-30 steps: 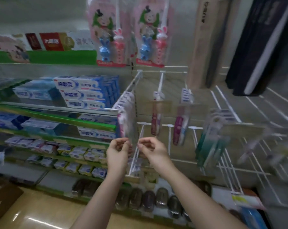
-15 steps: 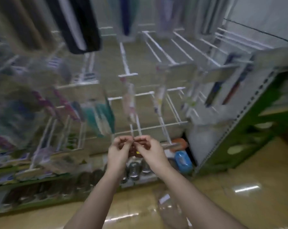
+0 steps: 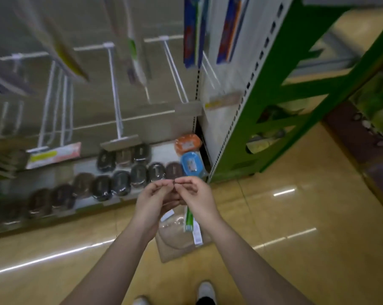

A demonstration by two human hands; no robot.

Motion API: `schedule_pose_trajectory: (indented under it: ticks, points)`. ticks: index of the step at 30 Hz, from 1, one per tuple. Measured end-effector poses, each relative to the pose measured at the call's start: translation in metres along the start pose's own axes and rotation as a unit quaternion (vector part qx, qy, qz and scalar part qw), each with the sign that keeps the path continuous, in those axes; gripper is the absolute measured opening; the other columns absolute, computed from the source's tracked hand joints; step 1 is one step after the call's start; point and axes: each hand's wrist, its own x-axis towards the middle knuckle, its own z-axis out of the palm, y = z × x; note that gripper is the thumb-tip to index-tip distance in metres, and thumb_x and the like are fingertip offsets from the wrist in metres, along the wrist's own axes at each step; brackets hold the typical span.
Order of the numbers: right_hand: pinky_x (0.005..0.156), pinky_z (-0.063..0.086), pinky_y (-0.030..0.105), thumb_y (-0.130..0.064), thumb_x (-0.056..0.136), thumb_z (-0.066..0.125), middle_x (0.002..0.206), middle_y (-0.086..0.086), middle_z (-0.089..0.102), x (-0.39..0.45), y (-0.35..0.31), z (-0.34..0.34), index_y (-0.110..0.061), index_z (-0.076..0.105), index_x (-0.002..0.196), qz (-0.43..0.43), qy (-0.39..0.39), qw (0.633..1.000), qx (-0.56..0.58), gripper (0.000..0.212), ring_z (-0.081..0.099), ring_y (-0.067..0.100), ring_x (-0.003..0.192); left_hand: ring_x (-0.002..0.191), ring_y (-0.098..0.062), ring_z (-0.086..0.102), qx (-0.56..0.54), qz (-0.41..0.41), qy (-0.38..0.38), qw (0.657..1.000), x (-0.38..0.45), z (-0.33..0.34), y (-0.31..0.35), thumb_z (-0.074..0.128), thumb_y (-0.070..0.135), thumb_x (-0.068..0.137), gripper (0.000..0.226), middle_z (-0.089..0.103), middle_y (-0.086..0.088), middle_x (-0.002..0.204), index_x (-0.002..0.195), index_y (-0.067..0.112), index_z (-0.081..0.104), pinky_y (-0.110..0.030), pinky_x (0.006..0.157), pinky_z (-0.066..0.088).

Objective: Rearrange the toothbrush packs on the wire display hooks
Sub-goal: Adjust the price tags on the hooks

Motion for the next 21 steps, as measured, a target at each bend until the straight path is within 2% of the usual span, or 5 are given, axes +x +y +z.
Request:
schedule_pose_trajectory:
  ticks: [4,7,12,16,21]
  points:
    - [0.083,0.057,0.036,-0.009,0.088,0.062,0.094,0.002,0.069,0.021,0.065,-0.02,-0.027,0.063,0.086,0.031,0.042,0.998,0.029,0.018,0.067,0.019,0.092,0.071,-0.019,0.066,0.046,-0.045,-0.015,0.998,0.05,0.008,-0.05,0.052,0.006,0.094,0.013,0.068,-0.013,0.083,0.104,0.003,0.06,-0.021,0.057,0.054]
    - [0.081,0.057,0.041,-0.01,0.09,0.06,0.095,0.007,0.069,0.039,0.122,-0.027,-0.026,0.063,0.085,0.067,0.096,0.991,0.057,0.017,0.068,0.022,0.09,0.073,-0.019,0.064,0.043,-0.071,-0.015,0.996,0.088,0.006,-0.091,0.051,0.006,0.094,0.007,0.067,-0.009,0.083,0.096,0.009,0.058,-0.021,0.058,0.056]
    - [0.064,0.056,0.02,-0.007,0.097,0.046,0.091,0.01,0.067,0.067,0.218,-0.029,-0.008,0.06,0.095,0.103,0.173,0.972,0.123,0.014,0.066,0.019,0.08,0.07,-0.018,0.062,0.045,-0.09,-0.008,0.995,0.143,-0.016,-0.171,0.051,0.006,0.095,0.01,0.066,-0.005,0.081,0.089,0.012,0.058,-0.026,0.067,0.053]
    - [0.066,0.054,0.029,-0.004,0.097,0.044,0.086,0.01,0.064,0.092,0.31,-0.02,-0.01,0.058,0.087,0.155,0.243,0.943,0.167,0.019,0.063,0.025,0.08,0.073,-0.019,0.062,0.039,-0.113,-0.002,0.993,0.191,-0.042,-0.242,0.052,0.008,0.094,0.009,0.065,-0.007,0.084,0.088,0.012,0.057,-0.027,0.067,0.053]
    - [0.062,0.044,0.029,-0.005,0.083,0.057,0.084,0.016,0.057,0.131,0.411,-0.005,-0.008,0.054,0.084,0.246,0.235,0.915,0.216,0.004,0.053,0.025,0.068,0.076,-0.02,0.064,0.031,-0.123,0.026,0.992,0.253,-0.068,-0.323,0.05,0.007,0.093,0.009,0.067,-0.01,0.087,0.091,0.013,0.058,-0.028,0.071,0.052]
